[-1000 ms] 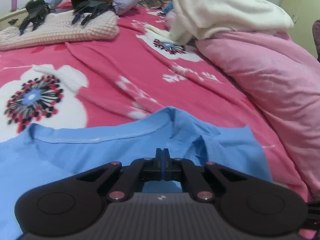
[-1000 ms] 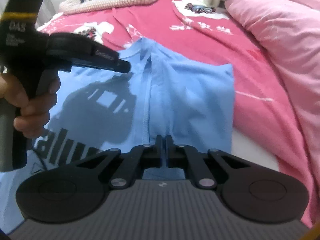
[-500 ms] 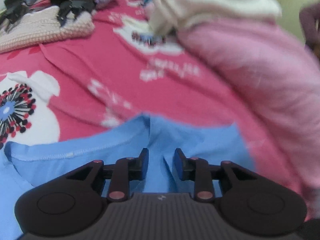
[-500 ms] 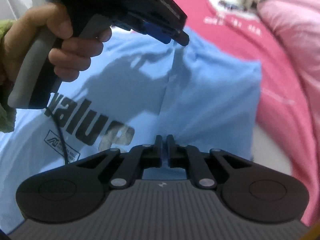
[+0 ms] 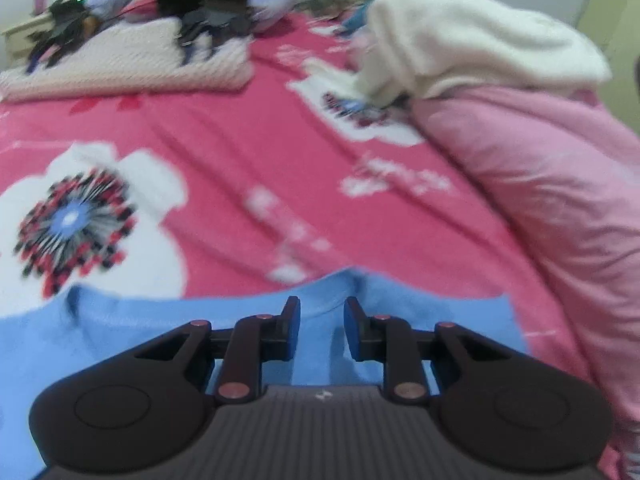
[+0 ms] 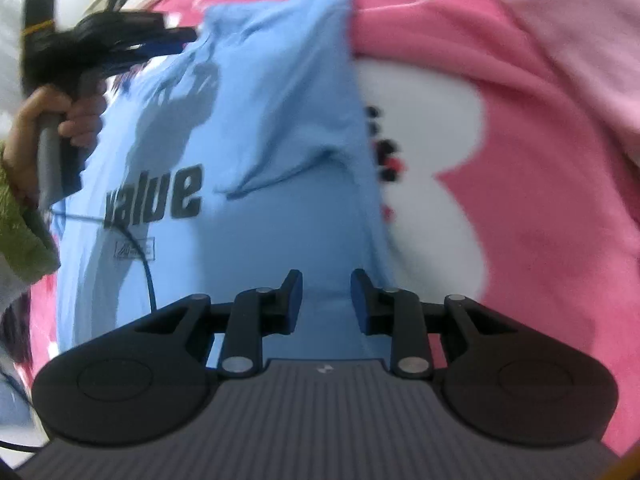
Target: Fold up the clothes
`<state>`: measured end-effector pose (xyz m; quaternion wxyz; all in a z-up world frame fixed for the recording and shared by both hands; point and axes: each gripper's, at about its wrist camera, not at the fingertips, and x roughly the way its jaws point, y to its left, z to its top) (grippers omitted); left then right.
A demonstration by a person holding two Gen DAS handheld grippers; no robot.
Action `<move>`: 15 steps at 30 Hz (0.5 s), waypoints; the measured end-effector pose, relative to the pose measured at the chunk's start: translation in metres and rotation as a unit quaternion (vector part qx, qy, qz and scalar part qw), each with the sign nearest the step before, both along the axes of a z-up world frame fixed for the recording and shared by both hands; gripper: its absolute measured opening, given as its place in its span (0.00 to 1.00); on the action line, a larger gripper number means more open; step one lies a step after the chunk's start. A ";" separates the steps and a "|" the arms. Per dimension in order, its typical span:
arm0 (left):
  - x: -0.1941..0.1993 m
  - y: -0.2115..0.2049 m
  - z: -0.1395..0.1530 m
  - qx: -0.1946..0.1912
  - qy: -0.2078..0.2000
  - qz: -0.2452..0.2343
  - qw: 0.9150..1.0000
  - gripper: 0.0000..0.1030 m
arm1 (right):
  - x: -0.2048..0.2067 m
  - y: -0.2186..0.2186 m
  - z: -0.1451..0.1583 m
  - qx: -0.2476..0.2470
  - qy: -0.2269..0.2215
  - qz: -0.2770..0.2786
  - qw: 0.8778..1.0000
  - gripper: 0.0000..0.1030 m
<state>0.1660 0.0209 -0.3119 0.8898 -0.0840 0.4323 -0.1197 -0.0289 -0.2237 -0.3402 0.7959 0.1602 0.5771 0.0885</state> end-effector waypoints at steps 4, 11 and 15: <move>0.017 -0.035 0.004 -0.045 0.021 -0.066 0.997 0.31 | 0.012 -0.014 0.009 0.009 -0.053 -0.051 0.997 0.26; 0.050 -0.110 -0.014 -0.066 0.079 -0.172 0.980 0.40 | 0.044 -0.026 -0.001 0.032 -0.087 -0.102 0.991 0.26; 0.045 -0.143 -0.026 -0.011 0.079 -0.214 0.974 0.33 | 0.043 -0.025 -0.001 0.016 -0.097 -0.100 0.990 0.26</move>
